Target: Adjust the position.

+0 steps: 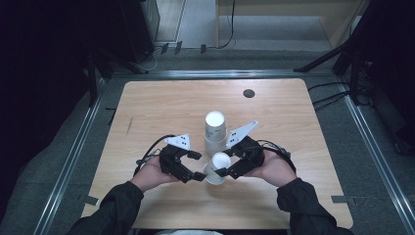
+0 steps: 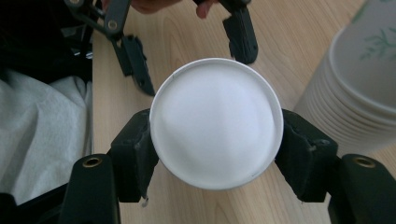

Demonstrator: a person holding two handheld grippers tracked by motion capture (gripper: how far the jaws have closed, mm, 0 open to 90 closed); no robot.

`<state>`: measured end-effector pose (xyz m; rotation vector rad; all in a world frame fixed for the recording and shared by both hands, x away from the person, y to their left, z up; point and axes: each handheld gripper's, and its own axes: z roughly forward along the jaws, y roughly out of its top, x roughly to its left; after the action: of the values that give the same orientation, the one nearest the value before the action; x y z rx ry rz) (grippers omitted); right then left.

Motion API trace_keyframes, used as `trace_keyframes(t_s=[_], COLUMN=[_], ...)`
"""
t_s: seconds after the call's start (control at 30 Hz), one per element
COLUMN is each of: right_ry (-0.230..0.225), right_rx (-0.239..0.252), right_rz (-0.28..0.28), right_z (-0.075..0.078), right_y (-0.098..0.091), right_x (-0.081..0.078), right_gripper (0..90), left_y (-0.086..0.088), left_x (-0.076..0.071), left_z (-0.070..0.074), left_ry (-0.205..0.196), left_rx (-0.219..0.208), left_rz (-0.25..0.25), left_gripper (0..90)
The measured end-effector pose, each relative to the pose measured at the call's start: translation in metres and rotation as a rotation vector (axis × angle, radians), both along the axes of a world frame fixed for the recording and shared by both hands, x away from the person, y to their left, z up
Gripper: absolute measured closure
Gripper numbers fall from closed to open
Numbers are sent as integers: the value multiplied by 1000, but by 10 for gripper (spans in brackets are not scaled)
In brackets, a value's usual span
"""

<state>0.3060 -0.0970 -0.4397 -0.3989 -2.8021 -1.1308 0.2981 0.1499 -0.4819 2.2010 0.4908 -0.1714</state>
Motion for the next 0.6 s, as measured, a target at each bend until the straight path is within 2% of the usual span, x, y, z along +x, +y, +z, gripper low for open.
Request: trace_keyframes(t_s=[0.2,0.47,0.6], right_ry=[17,45,39], right_rx=[28,69,86], right_rz=[30,37,46], right_z=[2,8,11], right_y=[13,20,23], right_x=[0,0,-1], right_gripper=[351,352,352], left_y=[0,-2,-5], left_x=[-6,-10,-12], left_z=[-1,-2,-2], left_ry=[-16,-34,-43], left_rx=[-10,-29,-42], left_rz=[-1,-9,-18], left_gripper=[156,155,167])
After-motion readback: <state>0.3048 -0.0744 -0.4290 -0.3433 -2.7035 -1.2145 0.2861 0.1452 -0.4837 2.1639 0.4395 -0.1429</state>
